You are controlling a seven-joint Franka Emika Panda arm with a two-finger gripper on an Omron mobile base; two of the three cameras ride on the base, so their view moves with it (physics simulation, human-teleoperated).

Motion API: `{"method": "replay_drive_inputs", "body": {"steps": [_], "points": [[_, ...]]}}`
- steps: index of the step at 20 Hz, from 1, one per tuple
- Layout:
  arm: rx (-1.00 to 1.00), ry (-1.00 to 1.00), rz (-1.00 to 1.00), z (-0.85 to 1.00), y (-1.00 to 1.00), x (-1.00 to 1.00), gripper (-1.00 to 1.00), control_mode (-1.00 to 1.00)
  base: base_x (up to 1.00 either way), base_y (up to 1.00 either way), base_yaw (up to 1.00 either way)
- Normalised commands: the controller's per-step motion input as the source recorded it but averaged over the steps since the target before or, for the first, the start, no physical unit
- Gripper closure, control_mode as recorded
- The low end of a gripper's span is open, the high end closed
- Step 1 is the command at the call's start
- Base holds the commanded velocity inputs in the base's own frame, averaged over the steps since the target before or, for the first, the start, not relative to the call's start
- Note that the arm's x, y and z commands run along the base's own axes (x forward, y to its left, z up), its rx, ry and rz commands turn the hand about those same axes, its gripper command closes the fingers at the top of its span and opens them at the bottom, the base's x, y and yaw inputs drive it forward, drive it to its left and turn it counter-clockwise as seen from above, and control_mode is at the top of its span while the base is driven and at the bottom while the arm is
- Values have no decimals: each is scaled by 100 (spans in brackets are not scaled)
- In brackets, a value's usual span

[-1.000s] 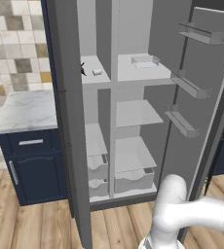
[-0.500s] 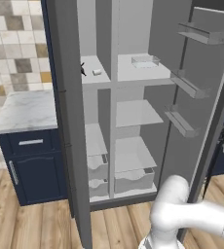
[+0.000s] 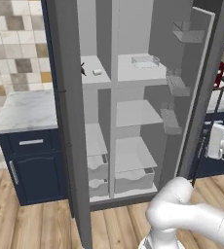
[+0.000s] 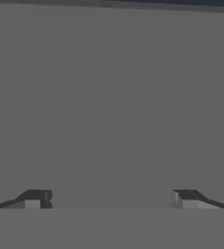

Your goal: There's a fish in the fridge that needs to be moved to the freezer for freezing. Pick up the fish from the fridge, place it on any shelf in the freezer, and close the fridge and freezer doors when done.

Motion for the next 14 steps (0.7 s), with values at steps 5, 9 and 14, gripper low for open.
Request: {"method": "replay_drive_inputs", "body": {"steps": [5, 9, 14], "points": [[1, 0, 0, 0, 100, 12, -100, -100, 0, 0, 0], [2, 0, 0, 0, 77, 48, -100, -100, 0, 0, 0], [0, 0, 0, 0, 55, 56, -100, -100, 0, 0, 0]]}}
